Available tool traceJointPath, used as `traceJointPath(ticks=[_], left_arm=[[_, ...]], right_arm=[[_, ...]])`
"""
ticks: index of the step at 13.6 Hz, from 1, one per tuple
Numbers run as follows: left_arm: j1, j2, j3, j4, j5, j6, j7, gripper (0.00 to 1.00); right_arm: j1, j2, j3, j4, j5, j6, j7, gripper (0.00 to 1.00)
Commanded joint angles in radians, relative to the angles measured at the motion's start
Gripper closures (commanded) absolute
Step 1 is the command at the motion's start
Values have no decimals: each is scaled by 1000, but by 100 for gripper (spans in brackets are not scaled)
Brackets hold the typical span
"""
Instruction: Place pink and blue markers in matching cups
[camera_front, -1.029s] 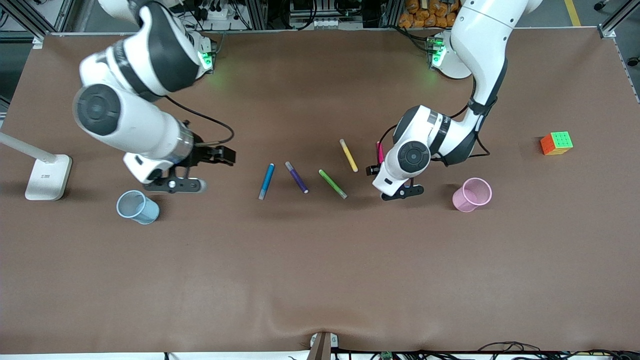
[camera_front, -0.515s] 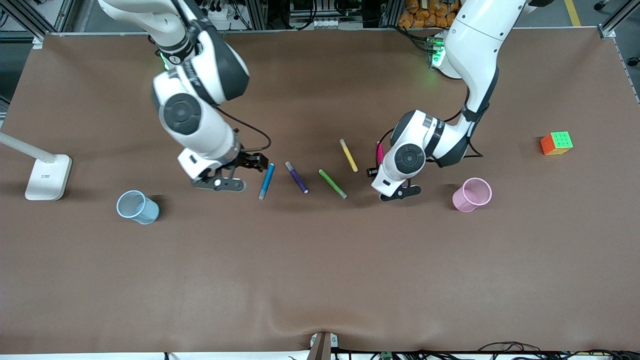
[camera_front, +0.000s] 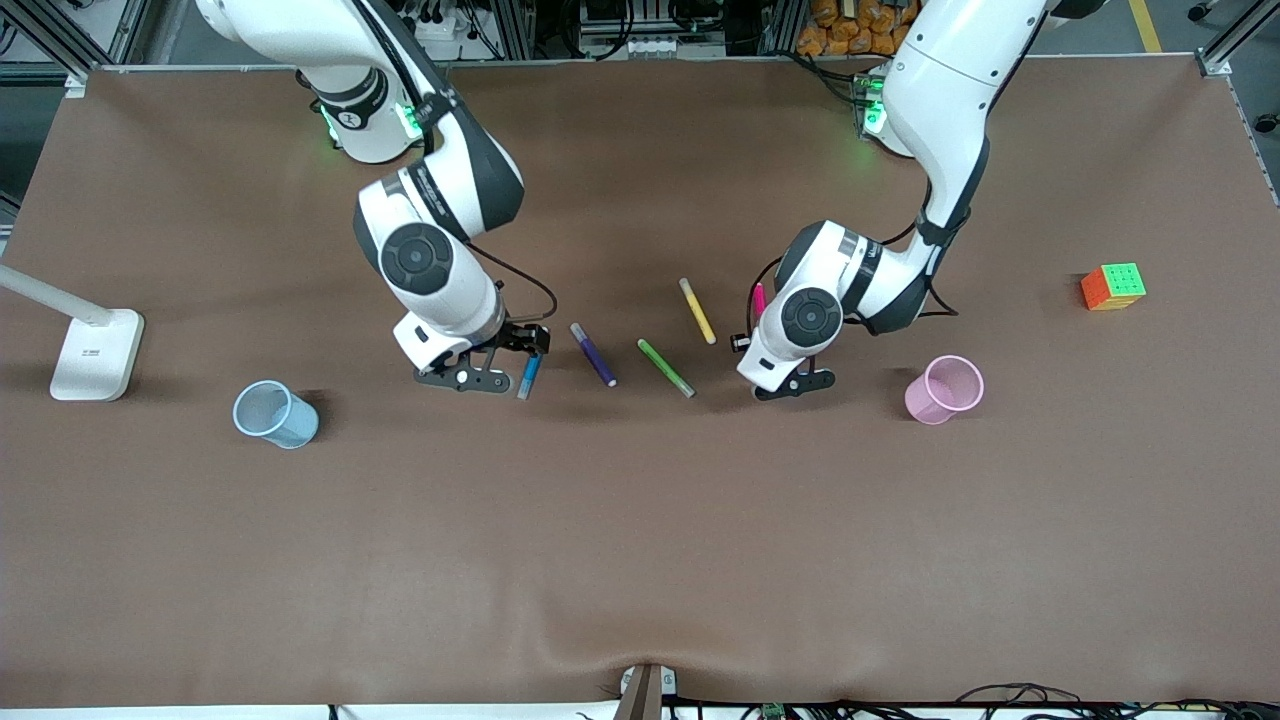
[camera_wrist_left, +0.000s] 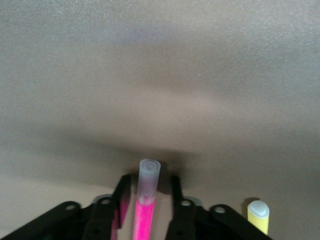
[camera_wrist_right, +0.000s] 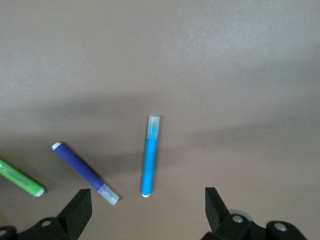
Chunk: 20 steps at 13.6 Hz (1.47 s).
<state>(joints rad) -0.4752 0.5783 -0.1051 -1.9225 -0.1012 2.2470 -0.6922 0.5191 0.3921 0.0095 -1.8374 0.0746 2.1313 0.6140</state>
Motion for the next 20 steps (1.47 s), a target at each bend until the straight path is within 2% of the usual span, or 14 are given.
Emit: traceJointPath(ticks=[1,5,8,11,13,17,19,20], left_arm=[[-8,14,5,-6,-11,13,-15,100],[4,-9,12,0,-2,3,-12,100],[42,-96,31,28,26,-52,-3,100],[110,-118,30,195,116,-312,17,100],[131,-136,33,288,165,-423,16,100],[233,-225,35,312,193,-446,17,100],[233,-244,30,319,344,-448,16,100],[237,-251,32,320,380,-449,14,100]], right_arm=[[13,27,-3,1,-18,28,17,0],[15,28,-3,1,-18,45,17,0],[19,30,-3,1,-18,45,17,0],[25,31,-3,1,-18,45,18,0],[35,45,-3,1,-18,48,33,0],[39,89,-3,3,-42,116,35,0],[39,108,-3,1,-58,121,35,0],[38,116,-3,1,-58,121,36,0]])
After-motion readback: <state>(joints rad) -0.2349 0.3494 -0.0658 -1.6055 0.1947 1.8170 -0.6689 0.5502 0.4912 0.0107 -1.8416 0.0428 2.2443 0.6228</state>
